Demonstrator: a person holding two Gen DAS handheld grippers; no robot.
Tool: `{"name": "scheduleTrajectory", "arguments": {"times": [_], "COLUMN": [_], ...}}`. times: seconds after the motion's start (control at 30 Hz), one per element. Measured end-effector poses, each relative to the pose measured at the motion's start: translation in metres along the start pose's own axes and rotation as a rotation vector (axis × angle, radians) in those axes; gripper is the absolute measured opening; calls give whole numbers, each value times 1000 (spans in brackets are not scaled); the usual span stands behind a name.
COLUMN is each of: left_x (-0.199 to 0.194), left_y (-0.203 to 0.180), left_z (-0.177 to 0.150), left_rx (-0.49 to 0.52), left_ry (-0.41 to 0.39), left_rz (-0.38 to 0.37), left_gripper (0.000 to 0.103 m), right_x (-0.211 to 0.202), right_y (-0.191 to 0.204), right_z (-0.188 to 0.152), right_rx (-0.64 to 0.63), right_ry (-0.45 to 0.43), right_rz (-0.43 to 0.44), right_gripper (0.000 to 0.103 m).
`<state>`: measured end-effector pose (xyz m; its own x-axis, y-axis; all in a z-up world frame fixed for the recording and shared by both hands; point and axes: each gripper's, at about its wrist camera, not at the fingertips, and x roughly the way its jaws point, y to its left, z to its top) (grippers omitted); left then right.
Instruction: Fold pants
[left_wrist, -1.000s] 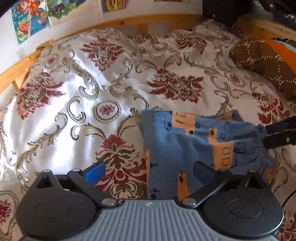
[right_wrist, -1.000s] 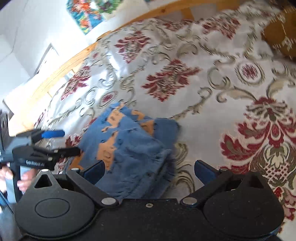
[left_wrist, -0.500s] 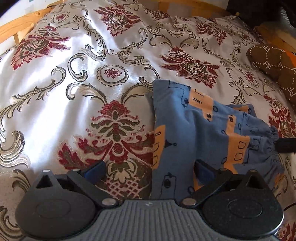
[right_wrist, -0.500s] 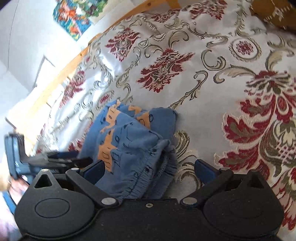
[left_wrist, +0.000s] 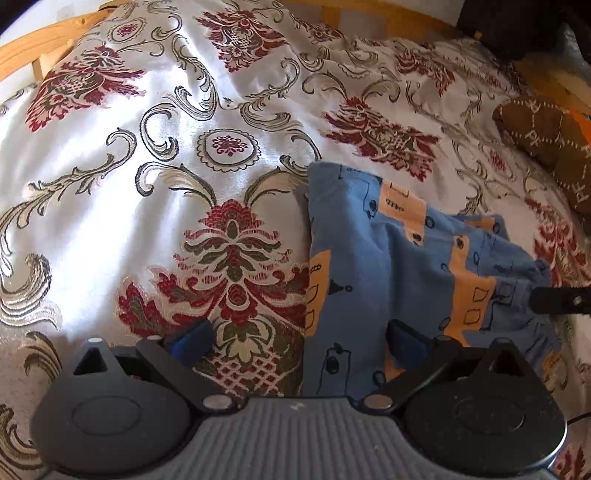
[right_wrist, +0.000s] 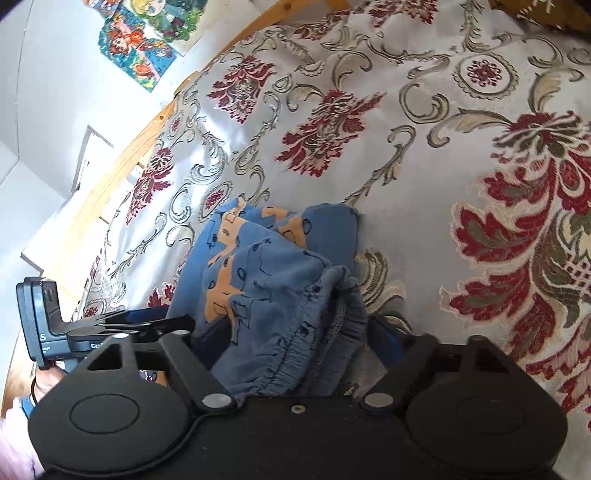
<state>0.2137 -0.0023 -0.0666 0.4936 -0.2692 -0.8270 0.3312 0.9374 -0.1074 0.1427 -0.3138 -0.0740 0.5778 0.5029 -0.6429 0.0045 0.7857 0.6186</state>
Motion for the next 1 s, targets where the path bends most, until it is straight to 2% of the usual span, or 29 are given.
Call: {"name": "scheduleTrajectory", "arguments": {"times": [0.1,0.17,0.23,0.37,0.5,0.67,1.0], "left_x": [-4,-6,-8,-6,-4,-7,-11], "left_y": [-2,-5,-8,-9,-5,-14,-18], "left_z": [1,0,1,0,2,0,-1], "left_rx": [13,32,50,55,24,68,96], "left_ry": [-6,-9,-5,10,22,8,-5], "left_rz": [-29,-54,-75,-115,-140,-109,-90], "left_gripper": [86,72,62,49,43,36,31], "right_x": [-1,-1,-1,-1,-1,-2,-4], "right_y": [-5,-7,-9,-9,-2,6,31], "right_z": [1,1,1,1,-1,-2,-8], "right_rx": [37,52,56,66,22,-36,-191], "right_ry": [-2,-4,-5,-1,-3,-17,-60], "right_rz": [10,5,-5,-5,-22,-36,-121], "right_gripper": [61,55,46,40,34,28,19]}}
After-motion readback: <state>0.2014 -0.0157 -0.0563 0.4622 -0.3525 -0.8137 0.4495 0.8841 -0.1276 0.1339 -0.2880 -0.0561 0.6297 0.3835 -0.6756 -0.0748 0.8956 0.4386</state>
